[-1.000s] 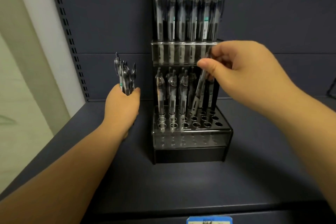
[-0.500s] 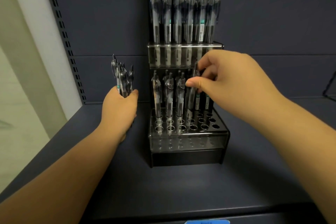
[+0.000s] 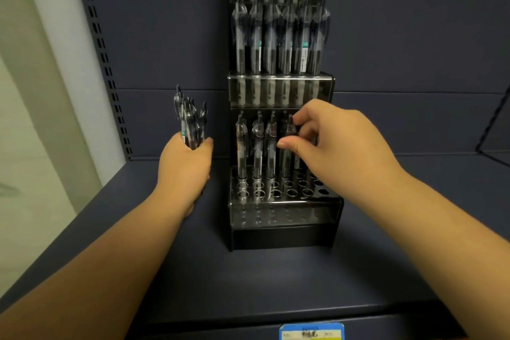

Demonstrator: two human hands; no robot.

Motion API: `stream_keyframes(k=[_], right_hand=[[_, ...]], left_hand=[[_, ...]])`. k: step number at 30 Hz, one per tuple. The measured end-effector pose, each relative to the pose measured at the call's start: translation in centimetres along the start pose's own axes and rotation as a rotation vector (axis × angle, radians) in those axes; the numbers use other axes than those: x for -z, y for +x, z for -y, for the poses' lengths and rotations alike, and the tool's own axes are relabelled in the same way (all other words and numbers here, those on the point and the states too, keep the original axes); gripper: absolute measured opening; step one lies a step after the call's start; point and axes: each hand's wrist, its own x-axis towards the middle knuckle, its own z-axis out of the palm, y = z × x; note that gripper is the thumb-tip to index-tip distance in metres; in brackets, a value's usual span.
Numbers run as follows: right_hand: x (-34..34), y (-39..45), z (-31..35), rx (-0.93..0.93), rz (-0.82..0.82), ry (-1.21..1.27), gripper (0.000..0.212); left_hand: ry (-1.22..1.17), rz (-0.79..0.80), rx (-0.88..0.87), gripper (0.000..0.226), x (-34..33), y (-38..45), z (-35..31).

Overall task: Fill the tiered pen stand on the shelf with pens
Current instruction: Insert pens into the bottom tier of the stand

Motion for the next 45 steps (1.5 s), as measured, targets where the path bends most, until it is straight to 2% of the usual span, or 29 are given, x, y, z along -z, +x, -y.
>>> stream_keyframes(k=[3, 8, 11, 15, 19, 21, 22, 25, 27, 29, 34, 39, 45], right_hand=[[0.0, -0.5, 0.1, -0.016, -0.024, -0.007, 0.035], [0.4, -1.4, 0.8, 0.004, -0.144, 0.011, 0.049], [0.6, -1.9, 2.3, 0.073, -0.176, 0.090, 0.041], [-0.1, -1.8, 6.1, 0.173, -0.121, 0.117, 0.026], [-1.7, -0.2, 9.4, 0.165, -0.013, 0.139, 0.032], [-2.5, 0.6, 10.3, 0.139, 0.014, 0.156, 0.034], [-2.9, 0.9, 10.6, 0.132, 0.003, 0.164, 0.032], [-3.4, 1.3, 11.0, 0.116, -0.047, 0.178, 0.026], [-3.6, 1.4, 11.0, 0.101, -0.055, 0.209, 0.024], [-3.6, 1.5, 10.9, 0.092, -0.067, 0.265, 0.023], [-3.8, 2.3, 11.1, 0.093, -0.073, 0.351, 0.020], [-3.7, 3.1, 11.1, 0.064, -0.047, 0.508, 0.019], [-3.5, 3.6, 10.7, 0.022, -0.063, 0.662, 0.015]], left_hand=[[0.024, 0.000, -0.029, 0.012, 0.3, -0.1, -0.1], [0.049, 0.048, -0.061, 0.012, 1.1, -0.6, -0.5], [0.103, 0.042, -0.120, 0.016, 1.8, -1.6, -1.0], [0.196, -0.005, -0.218, 0.019, 2.5, -2.9, -1.3], [0.154, 0.041, -0.243, 0.006, 2.6, -2.9, -1.0], [0.077, 0.051, -0.238, 0.013, 2.7, -3.1, -1.1], [0.087, 0.046, -0.239, 0.007, 2.7, -3.1, -1.1], [0.190, 0.004, -0.243, 0.021, 2.9, -3.1, -1.2], [0.202, 0.000, -0.272, 0.013, 3.0, -3.0, -1.2], [0.147, -0.006, -0.267, 0.004, 3.1, -2.9, -1.3], [0.090, -0.034, -0.263, 0.017, 3.1, -2.3, -1.5], [0.071, -0.033, -0.266, 0.003, 3.2, -1.7, -1.2], [0.044, -0.048, -0.264, 0.006, 3.1, -2.2, -1.7]])
